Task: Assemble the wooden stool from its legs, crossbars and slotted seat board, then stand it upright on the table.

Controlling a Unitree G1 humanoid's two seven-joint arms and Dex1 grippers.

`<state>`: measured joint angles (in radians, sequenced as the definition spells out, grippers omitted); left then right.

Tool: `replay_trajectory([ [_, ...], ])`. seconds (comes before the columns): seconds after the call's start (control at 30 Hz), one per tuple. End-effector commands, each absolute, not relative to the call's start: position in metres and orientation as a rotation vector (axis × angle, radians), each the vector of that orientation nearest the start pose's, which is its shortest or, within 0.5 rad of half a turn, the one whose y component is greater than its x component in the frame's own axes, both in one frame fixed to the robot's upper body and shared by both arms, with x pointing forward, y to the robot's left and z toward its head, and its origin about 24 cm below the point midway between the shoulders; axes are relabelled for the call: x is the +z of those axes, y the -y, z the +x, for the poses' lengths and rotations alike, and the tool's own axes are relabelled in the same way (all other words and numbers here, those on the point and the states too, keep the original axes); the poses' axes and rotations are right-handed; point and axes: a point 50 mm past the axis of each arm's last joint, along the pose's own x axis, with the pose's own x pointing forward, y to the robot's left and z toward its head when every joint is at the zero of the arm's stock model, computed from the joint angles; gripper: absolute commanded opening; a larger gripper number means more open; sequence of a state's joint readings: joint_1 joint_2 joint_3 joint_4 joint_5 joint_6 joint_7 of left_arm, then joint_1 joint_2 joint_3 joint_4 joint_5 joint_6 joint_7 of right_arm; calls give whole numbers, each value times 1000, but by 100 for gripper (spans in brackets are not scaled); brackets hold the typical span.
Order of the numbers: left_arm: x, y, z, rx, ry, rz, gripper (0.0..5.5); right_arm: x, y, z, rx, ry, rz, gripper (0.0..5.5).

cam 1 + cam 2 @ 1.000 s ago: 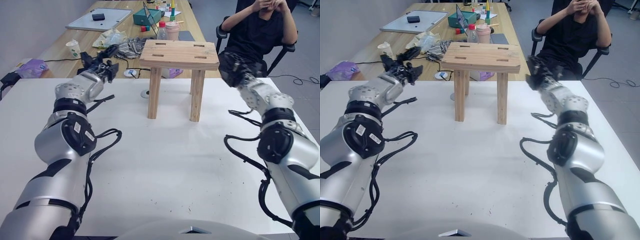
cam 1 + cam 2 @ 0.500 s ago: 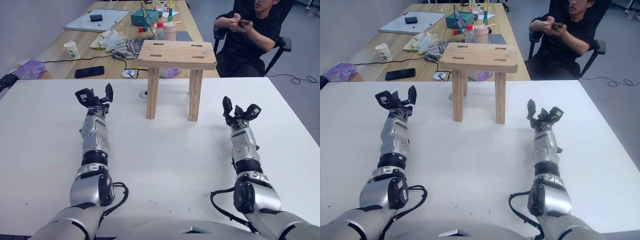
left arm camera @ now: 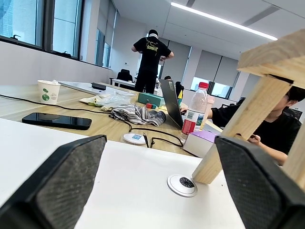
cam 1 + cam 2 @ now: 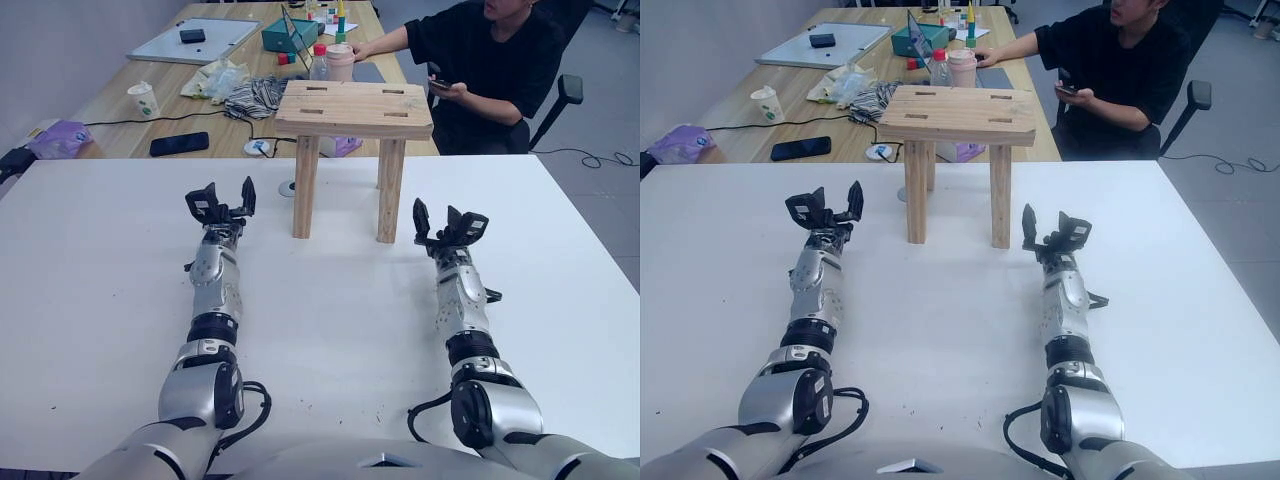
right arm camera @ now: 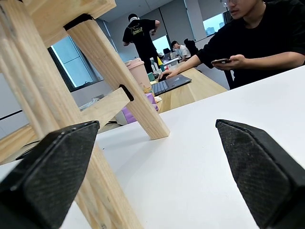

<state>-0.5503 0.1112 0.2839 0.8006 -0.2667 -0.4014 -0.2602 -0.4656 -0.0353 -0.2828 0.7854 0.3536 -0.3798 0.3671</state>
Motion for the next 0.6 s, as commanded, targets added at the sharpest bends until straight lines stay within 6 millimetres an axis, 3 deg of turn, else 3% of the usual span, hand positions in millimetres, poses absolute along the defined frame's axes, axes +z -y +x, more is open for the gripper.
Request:
replay_trajectory([
  [0.03, 60, -196, 341, -2, 197, -206, 418, 29, 168, 322, 111, 132, 383, 452],
  [0.6, 68, -199, 347, 11, 205, -180, 418, 32, 161, 324, 160, 142, 291, 452],
])
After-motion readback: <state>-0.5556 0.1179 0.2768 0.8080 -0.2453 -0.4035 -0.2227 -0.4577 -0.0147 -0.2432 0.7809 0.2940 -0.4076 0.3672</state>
